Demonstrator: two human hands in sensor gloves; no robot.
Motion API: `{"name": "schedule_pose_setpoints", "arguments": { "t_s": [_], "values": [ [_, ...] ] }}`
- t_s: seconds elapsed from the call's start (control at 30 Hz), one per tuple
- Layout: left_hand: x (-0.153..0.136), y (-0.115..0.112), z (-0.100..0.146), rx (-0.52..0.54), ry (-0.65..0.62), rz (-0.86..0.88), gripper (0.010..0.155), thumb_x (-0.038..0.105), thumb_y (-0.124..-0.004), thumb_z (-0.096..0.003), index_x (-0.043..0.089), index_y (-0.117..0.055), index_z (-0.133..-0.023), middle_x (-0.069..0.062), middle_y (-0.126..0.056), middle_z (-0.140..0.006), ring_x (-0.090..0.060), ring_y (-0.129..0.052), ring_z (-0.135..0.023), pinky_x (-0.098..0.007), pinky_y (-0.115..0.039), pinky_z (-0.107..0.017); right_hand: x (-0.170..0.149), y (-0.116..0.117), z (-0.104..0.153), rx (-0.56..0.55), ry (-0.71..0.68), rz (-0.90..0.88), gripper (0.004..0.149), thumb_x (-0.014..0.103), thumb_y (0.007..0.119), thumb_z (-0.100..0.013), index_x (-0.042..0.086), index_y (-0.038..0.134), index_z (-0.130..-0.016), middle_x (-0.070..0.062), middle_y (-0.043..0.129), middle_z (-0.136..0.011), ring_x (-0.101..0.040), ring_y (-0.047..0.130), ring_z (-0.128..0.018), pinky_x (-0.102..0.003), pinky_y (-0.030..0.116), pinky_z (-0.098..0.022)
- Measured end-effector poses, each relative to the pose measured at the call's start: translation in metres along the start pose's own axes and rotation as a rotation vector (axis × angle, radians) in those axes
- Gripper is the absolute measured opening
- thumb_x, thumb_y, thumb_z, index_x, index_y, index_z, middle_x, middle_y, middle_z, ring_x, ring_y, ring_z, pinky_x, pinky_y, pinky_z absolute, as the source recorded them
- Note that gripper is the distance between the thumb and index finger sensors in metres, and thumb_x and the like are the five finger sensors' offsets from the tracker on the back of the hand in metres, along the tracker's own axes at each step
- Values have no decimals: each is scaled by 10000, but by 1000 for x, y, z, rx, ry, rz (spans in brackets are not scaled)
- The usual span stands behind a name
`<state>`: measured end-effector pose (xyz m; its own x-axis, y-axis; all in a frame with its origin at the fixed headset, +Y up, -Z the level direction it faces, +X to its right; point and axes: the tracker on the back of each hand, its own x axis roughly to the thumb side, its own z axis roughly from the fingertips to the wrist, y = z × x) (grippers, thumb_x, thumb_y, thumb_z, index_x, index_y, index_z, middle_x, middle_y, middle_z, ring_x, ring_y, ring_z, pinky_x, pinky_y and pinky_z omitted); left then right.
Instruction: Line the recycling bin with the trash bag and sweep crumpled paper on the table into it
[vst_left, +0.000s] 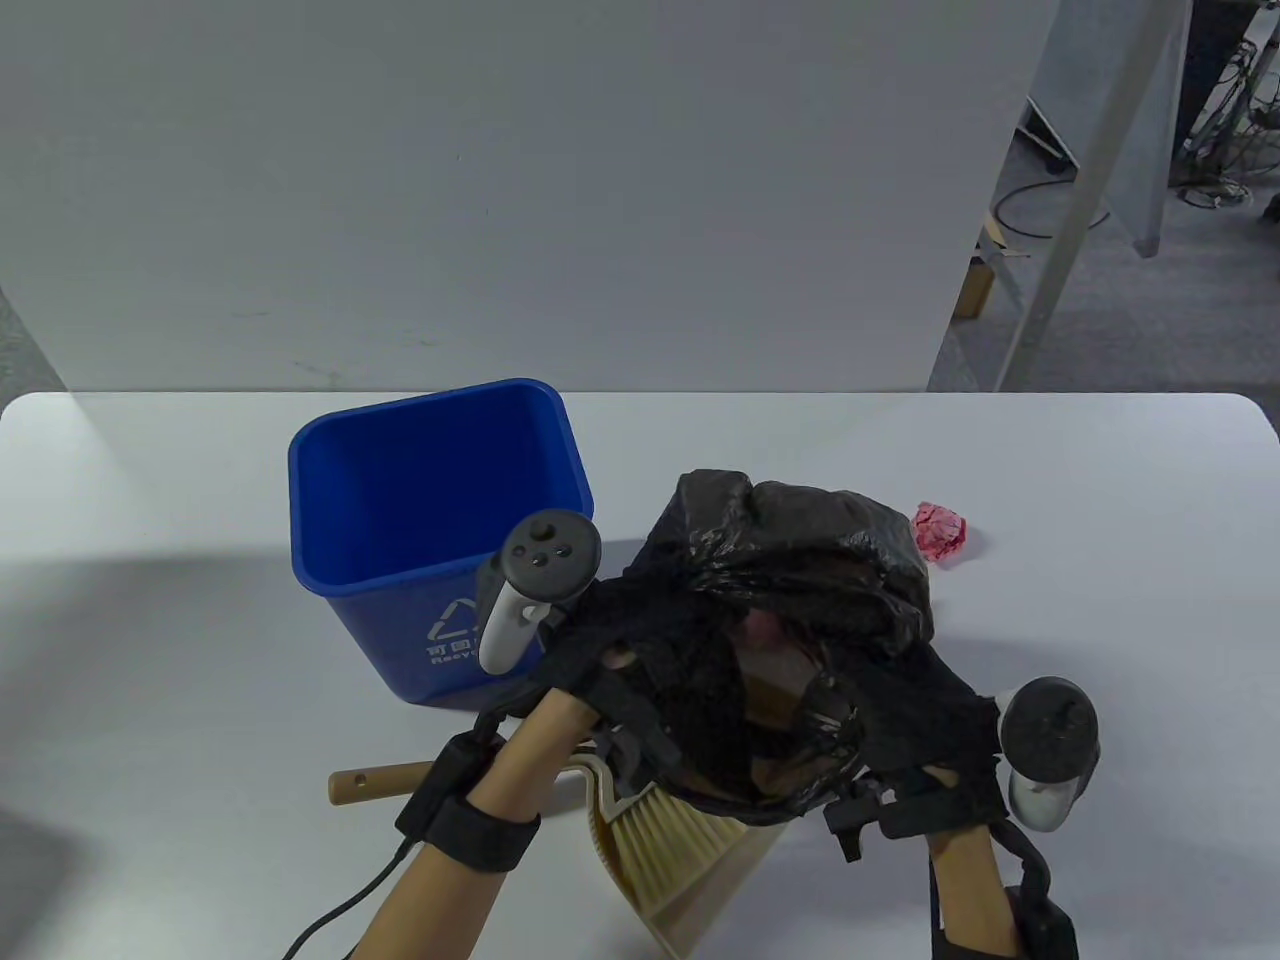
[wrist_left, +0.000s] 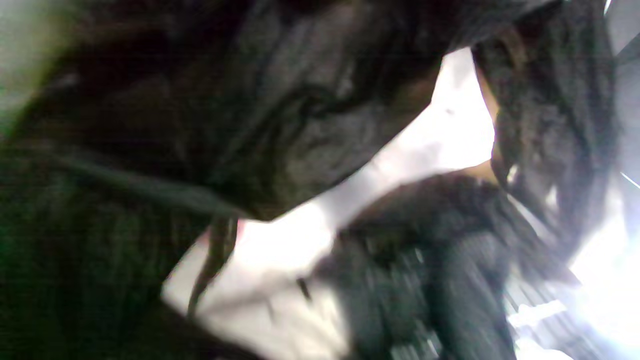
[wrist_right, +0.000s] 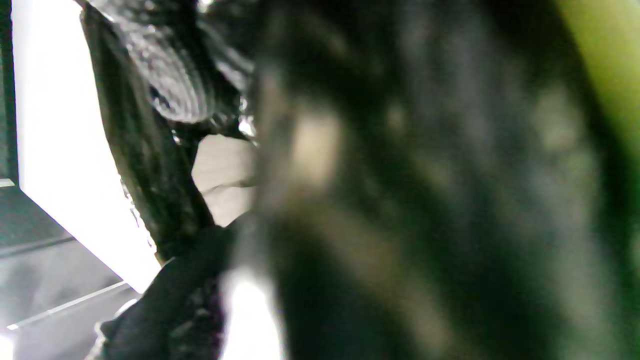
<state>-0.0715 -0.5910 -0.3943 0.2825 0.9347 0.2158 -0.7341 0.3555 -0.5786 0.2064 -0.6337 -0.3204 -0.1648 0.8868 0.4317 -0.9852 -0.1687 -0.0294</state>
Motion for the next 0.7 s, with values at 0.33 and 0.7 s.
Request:
{"name": "schedule_pose_setpoints", "arguments": {
  "t_s": [0.33, 0.7],
  "values": [
    [-10, -25, -15, -290, -146, 323, 535, 476, -598, -620, 289, -632, -1121, -118, -121, -1262, -609, -161, -1063, -818, -296, -666, -7, 21, -3, 175, -49, -282, 321, 420, 685, -602, 288, 745, -888, -390, 237, -1162, -714, 260, -938, -843, 343, -546],
    [18, -29, -2, -342, -263, 449, 602, 505, -558, -631, 492, -326, -1186, 73, 24, -1245, -520, -64, -1105, -830, -404, -685, 24, 45, -7, 164, -166, -443, 343, 419, 665, -615, 266, 750, -910, -317, 272, -1201, -681, 178, -942, -869, 370, -507]
  ]
}}
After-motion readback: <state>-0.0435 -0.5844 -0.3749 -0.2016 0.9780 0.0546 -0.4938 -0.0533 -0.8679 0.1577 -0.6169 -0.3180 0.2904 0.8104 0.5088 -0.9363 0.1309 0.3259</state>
